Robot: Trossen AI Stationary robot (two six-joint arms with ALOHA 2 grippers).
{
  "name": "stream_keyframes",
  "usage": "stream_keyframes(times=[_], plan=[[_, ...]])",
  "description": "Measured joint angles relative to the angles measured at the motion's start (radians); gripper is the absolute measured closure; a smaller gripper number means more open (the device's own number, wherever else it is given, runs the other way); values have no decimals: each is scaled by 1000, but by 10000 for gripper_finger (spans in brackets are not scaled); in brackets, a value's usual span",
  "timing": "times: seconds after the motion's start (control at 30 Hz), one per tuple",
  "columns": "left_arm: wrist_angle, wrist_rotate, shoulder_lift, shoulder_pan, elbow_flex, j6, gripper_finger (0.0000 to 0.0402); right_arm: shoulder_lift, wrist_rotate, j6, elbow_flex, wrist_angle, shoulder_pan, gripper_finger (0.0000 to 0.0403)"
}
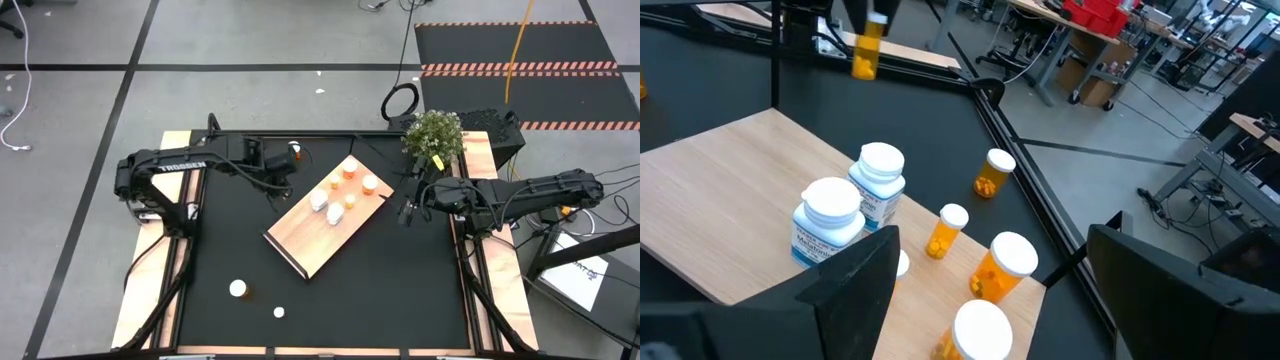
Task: Pick and place medicine bottles onto shelf by color
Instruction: Put the small orange pill bottle on the shelf
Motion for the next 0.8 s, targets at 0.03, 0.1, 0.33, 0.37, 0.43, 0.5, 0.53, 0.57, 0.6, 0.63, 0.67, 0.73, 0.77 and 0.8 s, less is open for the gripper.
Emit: stream_keyframes(times=[0.03, 0.1, 0.33, 0.37, 0.43, 0.5, 0.53, 0.57, 0.6, 0.63, 0.67, 0.73, 0.77, 0.8], plan=[[-17, 0, 14, -13, 23, 0, 278, 0, 0, -2, 0, 1, 0, 89], [-41, 0, 53, -39, 79, 4, 278, 0, 0, -4, 0, 5, 0, 89], [-92, 0, 214, -101, 236, 87, 278, 0, 0, -4, 0, 5, 0, 89], [-96, 0, 233, -106, 245, 97, 278, 0, 0, -4, 0, 5, 0, 89], [-90, 1, 264, -110, 249, 111, 278, 0, 0, -4, 0, 5, 0, 89], [-95, 1, 292, -112, 249, 117, 277, 0, 0, -3, 0, 5, 0, 89], [-95, 0, 304, -112, 249, 117, 277, 0, 0, -3, 0, 4, 0, 89], [-94, 0, 315, -112, 249, 117, 277, 0, 0, -3, 0, 4, 0, 89], [-93, 0, 325, -112, 249, 117, 277, 0, 0, -3, 0, 4, 0, 89], [-89, 0, 334, -112, 249, 117, 277, 0, 0, -4, 0, 4, 0, 89], [-84, 0, 342, -112, 249, 117, 277, 0, 0, -4, 0, 2, 0, 89], [-83, 0, 358, -112, 249, 117, 277, 0, 0, -4, 0, -2, 0, 89], [-82, 0, 365, -112, 249, 117, 277, 0, 0, -4, 0, -2, 0, 89], [-82, 0, 370, -112, 249, 117, 277, 0, 0, -3, 0, -3, 0, 89]])
